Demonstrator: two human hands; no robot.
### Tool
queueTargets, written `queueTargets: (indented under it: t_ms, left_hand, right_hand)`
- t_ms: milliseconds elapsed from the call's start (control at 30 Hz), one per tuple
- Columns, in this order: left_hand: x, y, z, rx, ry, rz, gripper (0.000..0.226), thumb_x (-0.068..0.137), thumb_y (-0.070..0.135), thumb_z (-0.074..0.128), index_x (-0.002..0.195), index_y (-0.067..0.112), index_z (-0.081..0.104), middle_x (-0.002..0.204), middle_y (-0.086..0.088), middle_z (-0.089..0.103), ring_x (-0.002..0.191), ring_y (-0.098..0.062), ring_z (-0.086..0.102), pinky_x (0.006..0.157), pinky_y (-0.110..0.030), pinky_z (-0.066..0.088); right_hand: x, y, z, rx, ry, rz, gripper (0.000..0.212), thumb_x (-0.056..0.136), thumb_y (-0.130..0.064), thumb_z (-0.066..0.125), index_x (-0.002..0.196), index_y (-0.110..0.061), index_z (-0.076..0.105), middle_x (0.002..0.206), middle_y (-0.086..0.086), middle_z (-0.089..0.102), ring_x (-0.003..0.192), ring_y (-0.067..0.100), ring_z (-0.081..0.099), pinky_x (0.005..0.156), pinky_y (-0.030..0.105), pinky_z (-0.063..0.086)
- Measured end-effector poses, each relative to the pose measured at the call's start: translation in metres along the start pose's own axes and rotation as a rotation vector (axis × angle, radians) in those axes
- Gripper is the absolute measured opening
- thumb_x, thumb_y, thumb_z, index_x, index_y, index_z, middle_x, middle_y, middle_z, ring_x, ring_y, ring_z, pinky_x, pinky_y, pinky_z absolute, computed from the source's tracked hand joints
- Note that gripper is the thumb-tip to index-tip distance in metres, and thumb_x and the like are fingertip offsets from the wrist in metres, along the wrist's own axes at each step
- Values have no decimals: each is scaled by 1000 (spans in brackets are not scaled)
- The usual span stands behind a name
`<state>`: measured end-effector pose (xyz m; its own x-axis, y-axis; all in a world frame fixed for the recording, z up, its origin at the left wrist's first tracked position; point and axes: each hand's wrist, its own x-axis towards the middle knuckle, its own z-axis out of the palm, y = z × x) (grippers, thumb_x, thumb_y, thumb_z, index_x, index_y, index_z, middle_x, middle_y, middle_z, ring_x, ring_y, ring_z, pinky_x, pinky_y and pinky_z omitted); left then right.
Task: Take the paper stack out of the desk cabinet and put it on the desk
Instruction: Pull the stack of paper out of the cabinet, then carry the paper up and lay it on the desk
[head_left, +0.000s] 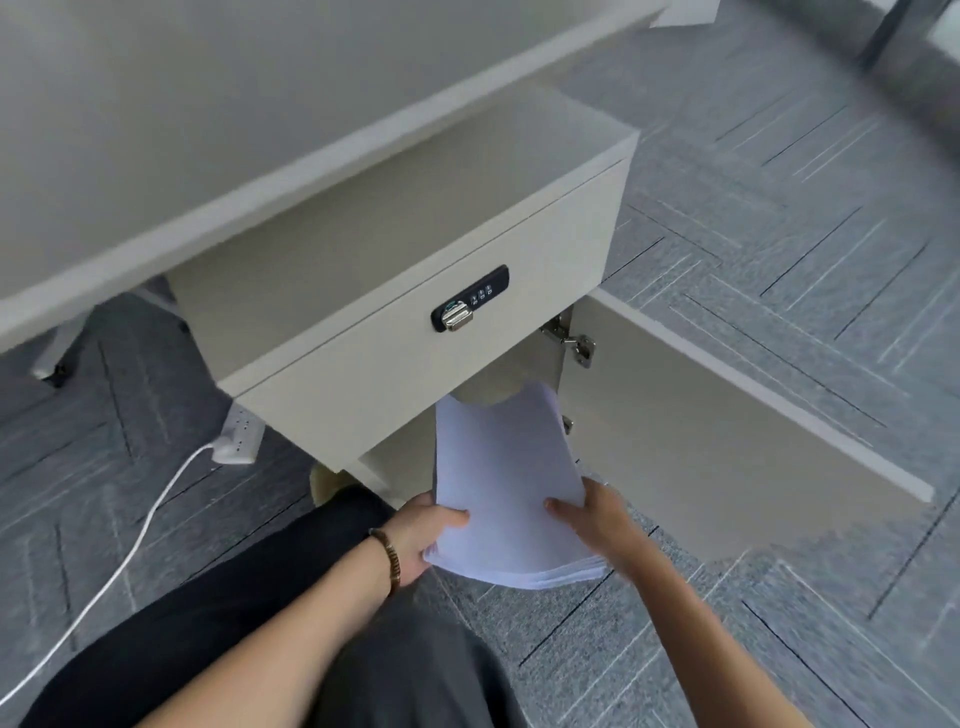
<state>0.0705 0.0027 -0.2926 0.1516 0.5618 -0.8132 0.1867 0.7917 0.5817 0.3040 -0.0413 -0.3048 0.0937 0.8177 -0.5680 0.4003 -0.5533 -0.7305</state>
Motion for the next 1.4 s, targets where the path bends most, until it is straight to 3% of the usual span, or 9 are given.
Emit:
queueTargets:
  t_ms: [67, 200, 433, 567, 700, 933, 1067, 1200, 1400]
  left_hand:
    - [-20, 10, -1, 46, -32, 23, 34, 91, -4, 60, 125, 2, 62, 120, -15, 69, 104, -31, 66, 85, -35, 55]
    - [-59, 34, 1, 151, -66, 40, 38, 92, -1, 61, 130, -2, 58, 130, -17, 65, 119, -35, 61, 98, -41, 50]
    - [-131, 60, 19, 239, -126, 75, 39, 94, 0, 59, 133, -3, 54, 133, -17, 63, 122, -35, 60, 102, -44, 49]
    - [-166, 55, 30, 242, -134, 108, 41, 90, 2, 65, 130, -1, 56, 128, -15, 66, 116, -32, 64, 101, -43, 51]
    - [-198, 48, 42, 253, -161, 186, 48, 84, 9, 72, 129, 2, 56, 123, -13, 70, 111, -31, 67, 99, -45, 54]
    - [-284, 45, 69, 209, -262, 338, 31, 91, 6, 66, 121, 3, 62, 118, -13, 72, 105, -30, 69, 89, -41, 58]
    - [-343, 57, 71, 211, -248, 471, 27, 89, 7, 68, 116, 7, 67, 112, -11, 75, 104, -30, 70, 93, -43, 56]
    - [-407, 77, 51, 182, -234, 594, 20, 87, 3, 68, 105, 12, 71, 101, -7, 79, 94, -27, 73, 80, -36, 57]
    - [-477, 109, -13, 47, -170, 597, 44, 67, -2, 72, 111, 1, 69, 113, -21, 73, 104, -39, 69, 89, -49, 56]
  right_hand:
    - [-23, -8, -5, 57, 33, 6, 36, 88, -29, 69, 118, -11, 61, 104, 5, 69, 87, 23, 64, 61, 24, 48]
    - [-63, -22, -14, 167, 88, -9, 22, 86, -24, 69, 105, -15, 63, 93, 1, 71, 77, 10, 65, 58, 24, 48]
    - [-127, -40, -37, 231, 186, -47, 30, 82, -21, 75, 106, -6, 69, 96, 9, 75, 85, 23, 72, 73, 38, 56]
    - [-169, -47, -49, 270, 232, -95, 7, 86, -15, 72, 92, -16, 69, 84, -2, 73, 72, 11, 69, 57, 19, 55]
    - [-214, -58, -67, 273, 283, -150, 6, 87, -14, 69, 84, -19, 70, 86, 1, 77, 73, 16, 71, 68, 30, 58]
    - [-309, -72, -97, 315, 391, -266, 5, 88, -19, 70, 91, -15, 72, 85, -1, 78, 69, 9, 71, 64, 23, 56]
    - [-355, -92, -108, 331, 440, -363, 14, 87, -24, 71, 99, -16, 72, 95, 1, 79, 86, 18, 75, 80, 39, 58]
    - [-391, -137, -112, 344, 428, -501, 21, 88, -27, 71, 106, -15, 69, 102, 2, 78, 95, 23, 75, 89, 47, 58]
    - [-414, -225, -88, 301, 320, -741, 31, 89, -31, 71, 117, -21, 66, 110, -8, 77, 98, 13, 74, 88, 39, 59]
